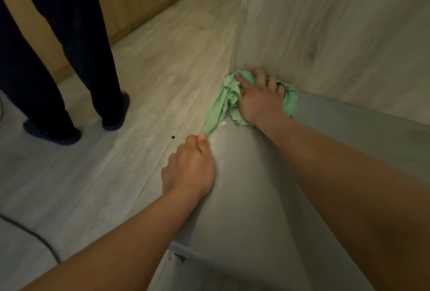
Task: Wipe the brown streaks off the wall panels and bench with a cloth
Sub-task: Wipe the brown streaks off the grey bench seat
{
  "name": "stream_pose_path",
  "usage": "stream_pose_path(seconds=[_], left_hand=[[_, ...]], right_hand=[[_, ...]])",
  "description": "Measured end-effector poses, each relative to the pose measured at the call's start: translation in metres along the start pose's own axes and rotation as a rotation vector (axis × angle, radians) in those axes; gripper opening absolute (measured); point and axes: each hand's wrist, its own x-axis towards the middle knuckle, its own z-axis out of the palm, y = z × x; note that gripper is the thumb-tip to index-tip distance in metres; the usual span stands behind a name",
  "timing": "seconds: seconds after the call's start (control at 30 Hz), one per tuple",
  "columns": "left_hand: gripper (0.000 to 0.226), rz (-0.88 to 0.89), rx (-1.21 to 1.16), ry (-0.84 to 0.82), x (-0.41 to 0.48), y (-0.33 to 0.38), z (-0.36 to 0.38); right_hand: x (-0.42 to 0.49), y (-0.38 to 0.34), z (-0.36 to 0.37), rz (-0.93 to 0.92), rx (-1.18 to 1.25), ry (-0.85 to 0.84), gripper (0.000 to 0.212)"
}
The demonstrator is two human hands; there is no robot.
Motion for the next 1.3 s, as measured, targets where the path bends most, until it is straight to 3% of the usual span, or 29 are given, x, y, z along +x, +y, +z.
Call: stream_pose_path(seconds=[0.13, 0.23, 0.3, 0.4, 0.6, 0.73, 0.83, 1.0, 1.1, 1.17, 1.3], left_hand=[[0.067, -0.013, -0.022, -0.024, -0.001, -0.003, -0.004], [0.068, -0.009, -0.018, -0.037, 0.003, -0.001, -0.001], [0.066, -0.007, -0.03, -0.041, 0.007, -0.004, 0.001], [0.064, 0.005, -0.019, -0.048, 0.011, -0.006, 0.006], [0.063, -0.014, -0.015, -0.078, 0.017, -0.005, 0.006], [0.071, -0.084, -0.401, -0.106, 0.016, -0.007, -0.013], [0.095, -0.32, -0.618, 0.006, 0.02, -0.026, -0.037], [0.055, -0.233, -0.368, 0.111, -0.004, -0.018, -0.077], [0.057, -0.122, -0.219, 0.051, -0.019, 0.002, -0.067], [0.064, -0.043, -0.095, 0.007, -0.033, 0.016, -0.056], [0.045, 0.109, 0.044, -0.045, -0.072, 0.062, -0.027]], right_hand=[[0.001, -0.031, -0.003, 0.12, 0.065, 0.173, 0.047], [-0.008, -0.025, 0.002, -0.024, 0.193, 0.262, 0.045], [-0.007, -0.016, 0.004, -0.153, 0.214, 0.13, 0.052], [0.011, -0.013, 0.001, -0.178, 0.143, -0.111, 0.063], [-0.001, -0.021, -0.002, -0.175, 0.089, -0.167, 0.057], [-0.063, -0.028, -0.008, -0.245, 0.114, -0.172, 0.056], [-0.12, -0.034, -0.013, -0.303, 0.117, -0.192, 0.059], [-0.236, -0.037, -0.013, -0.562, 0.103, -0.182, 0.064], [-0.291, -0.001, -0.013, -0.688, 0.02, -0.135, 0.072], [-0.308, 0.036, -0.015, -0.64, -0.017, -0.111, 0.073], [-0.35, 0.119, -0.026, -0.412, -0.099, -0.109, 0.075]])
